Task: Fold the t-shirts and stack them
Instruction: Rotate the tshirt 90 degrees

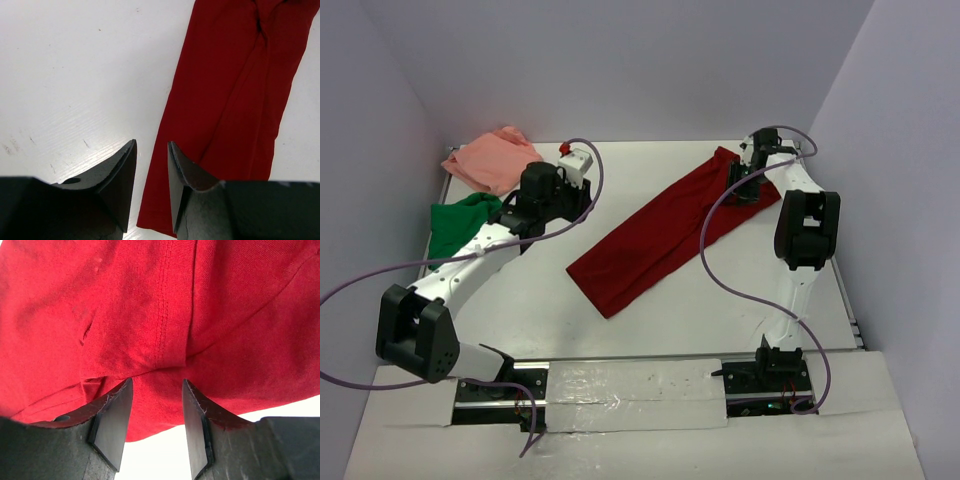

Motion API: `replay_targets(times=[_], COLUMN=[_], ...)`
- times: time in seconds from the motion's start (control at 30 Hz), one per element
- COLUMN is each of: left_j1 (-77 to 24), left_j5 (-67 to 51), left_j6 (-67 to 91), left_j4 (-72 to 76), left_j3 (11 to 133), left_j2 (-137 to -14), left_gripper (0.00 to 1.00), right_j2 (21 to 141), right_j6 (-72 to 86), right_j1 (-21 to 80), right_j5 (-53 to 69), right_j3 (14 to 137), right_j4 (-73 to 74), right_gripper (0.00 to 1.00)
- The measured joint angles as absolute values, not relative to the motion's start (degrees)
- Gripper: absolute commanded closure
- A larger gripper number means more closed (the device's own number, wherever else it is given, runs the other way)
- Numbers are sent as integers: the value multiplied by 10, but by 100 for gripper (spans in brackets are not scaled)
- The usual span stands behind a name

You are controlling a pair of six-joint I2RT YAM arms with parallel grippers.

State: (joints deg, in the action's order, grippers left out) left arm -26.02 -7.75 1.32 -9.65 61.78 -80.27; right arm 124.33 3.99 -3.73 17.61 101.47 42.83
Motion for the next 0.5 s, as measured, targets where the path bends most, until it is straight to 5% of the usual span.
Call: replay_targets(times=[0.5], left_j1=[-252], left_j5=[-82], left_j6=[13], left_j4=[-96], left_j3=[617], left_j2=[-792], left_gripper=[62], right_j2=[1243], right_j6=[31], right_j1=[-36], right_j5=[144], right_j3=[1000], right_j4=[393], right_gripper=[50])
